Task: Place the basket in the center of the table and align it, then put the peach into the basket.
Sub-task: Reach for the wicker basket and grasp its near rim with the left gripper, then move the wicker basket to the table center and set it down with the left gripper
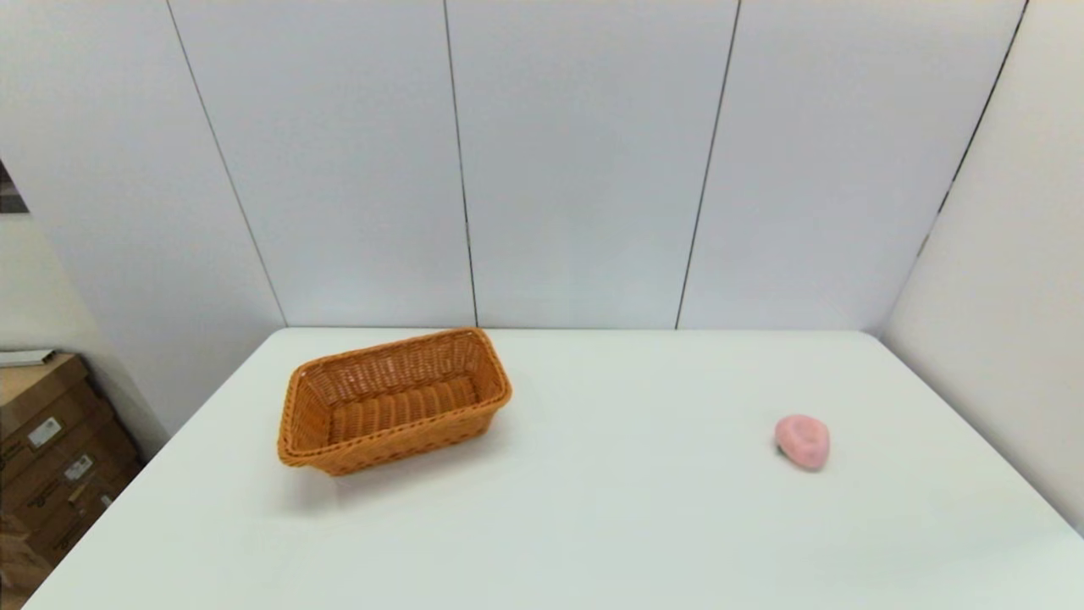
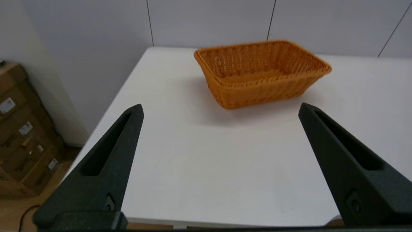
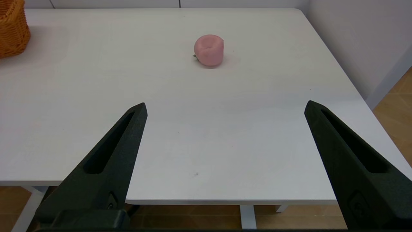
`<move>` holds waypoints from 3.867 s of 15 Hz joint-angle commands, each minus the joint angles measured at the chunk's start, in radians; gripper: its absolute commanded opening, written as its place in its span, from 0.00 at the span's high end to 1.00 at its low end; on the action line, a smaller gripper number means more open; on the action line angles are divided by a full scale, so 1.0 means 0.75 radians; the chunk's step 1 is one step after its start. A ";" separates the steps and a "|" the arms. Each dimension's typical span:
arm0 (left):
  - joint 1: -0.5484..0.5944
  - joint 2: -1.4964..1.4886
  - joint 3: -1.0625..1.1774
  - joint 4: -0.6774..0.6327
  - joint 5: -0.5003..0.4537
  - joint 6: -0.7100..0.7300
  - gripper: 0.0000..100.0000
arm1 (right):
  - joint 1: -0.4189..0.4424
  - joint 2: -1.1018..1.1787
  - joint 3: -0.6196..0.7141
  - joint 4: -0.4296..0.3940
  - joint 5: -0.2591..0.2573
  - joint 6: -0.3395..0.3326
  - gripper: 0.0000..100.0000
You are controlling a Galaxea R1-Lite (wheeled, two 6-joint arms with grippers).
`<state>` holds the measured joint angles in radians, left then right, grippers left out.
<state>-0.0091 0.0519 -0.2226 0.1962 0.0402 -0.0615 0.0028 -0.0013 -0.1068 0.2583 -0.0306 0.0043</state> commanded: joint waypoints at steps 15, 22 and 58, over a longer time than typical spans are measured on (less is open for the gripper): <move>-0.002 2.489 -1.092 -0.100 0.004 -0.579 0.00 | 0.000 0.000 -0.001 0.001 0.000 0.000 0.00; 0.020 2.802 -1.237 -0.092 -0.023 -0.620 0.00 | 0.000 0.000 -0.001 0.001 0.000 0.000 0.00; -0.329 2.676 -1.509 0.432 -0.645 -0.761 1.00 | 0.000 0.000 -0.001 0.001 0.000 0.000 0.00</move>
<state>-0.1832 2.0426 -1.3355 0.5181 -0.4438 -0.6066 0.0028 -0.0013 -0.1072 0.2583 -0.0306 0.0043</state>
